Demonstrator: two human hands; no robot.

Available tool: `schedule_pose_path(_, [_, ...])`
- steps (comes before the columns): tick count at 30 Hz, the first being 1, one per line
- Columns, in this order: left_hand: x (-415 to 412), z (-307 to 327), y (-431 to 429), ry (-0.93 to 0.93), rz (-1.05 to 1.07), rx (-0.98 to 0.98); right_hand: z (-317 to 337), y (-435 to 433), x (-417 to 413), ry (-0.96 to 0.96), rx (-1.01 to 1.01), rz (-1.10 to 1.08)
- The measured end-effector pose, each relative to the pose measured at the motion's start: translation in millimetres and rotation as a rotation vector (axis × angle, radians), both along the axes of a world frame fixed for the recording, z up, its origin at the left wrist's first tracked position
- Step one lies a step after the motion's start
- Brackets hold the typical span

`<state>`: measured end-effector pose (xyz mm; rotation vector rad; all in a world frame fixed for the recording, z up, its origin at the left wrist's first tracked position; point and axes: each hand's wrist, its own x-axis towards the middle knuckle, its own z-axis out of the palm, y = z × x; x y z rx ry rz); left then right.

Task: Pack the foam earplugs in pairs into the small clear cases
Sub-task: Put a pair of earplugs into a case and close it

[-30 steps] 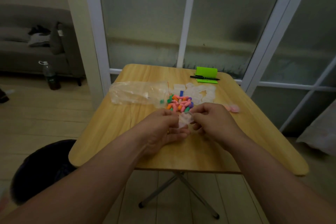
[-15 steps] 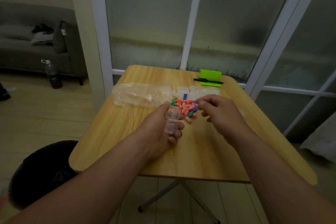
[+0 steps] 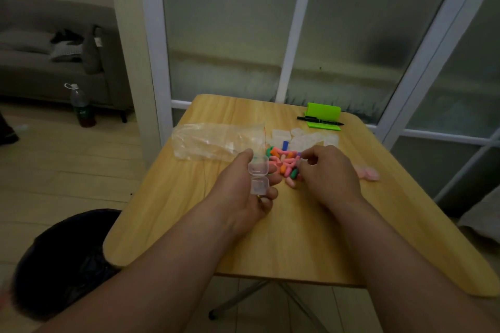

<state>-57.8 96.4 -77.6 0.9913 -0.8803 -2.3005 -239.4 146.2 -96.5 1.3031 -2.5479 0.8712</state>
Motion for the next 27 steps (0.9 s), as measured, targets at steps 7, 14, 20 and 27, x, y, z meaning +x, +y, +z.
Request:
schedule_pose_path(7, [-3.3,-0.5,-1.1,0.003,-0.014,0.004,-2.2,-6.3,3.2,-0.006,-0.001,-0.02])
schedule_pose_path(14, [-3.7,-1.4,-1.6,-0.006,-0.002,0.002,-5.9,-6.5,2.5,-0.026,-0.042,-0.016])
schedule_pose_path(20, [-2.2,-1.6,-0.2,-0.02,0.001,-0.011,-9.0,-6.5,0.6,-0.017,-0.062,0.005])
schedule_pose_path(27, [0.8,-1.9,0.3,0.006,-0.036,-0.023,9.0,4.4,6.5,-0.082,-0.16,0.143])
